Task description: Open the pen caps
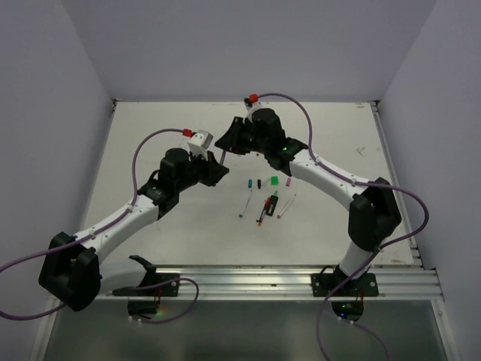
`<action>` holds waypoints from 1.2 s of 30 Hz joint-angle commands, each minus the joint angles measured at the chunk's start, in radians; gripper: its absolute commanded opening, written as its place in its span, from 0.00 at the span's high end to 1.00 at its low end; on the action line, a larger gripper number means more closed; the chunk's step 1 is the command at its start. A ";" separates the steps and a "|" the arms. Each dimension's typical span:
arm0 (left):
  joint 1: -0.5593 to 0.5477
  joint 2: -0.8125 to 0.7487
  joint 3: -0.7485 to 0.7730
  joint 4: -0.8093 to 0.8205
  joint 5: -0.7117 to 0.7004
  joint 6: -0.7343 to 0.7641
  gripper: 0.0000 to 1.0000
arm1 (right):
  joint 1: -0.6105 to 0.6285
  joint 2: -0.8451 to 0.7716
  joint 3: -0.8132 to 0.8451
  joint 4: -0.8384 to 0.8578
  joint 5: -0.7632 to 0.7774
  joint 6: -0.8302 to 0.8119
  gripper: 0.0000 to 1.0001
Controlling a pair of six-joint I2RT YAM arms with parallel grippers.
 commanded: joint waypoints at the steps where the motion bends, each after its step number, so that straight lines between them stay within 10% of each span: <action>1: -0.032 0.001 -0.061 -0.264 0.188 -0.001 1.00 | -0.129 -0.019 0.141 0.286 0.275 -0.066 1.00; 36: -0.032 0.070 -0.086 -0.253 0.119 -0.014 1.00 | -0.307 0.062 0.314 0.204 0.189 -0.025 1.00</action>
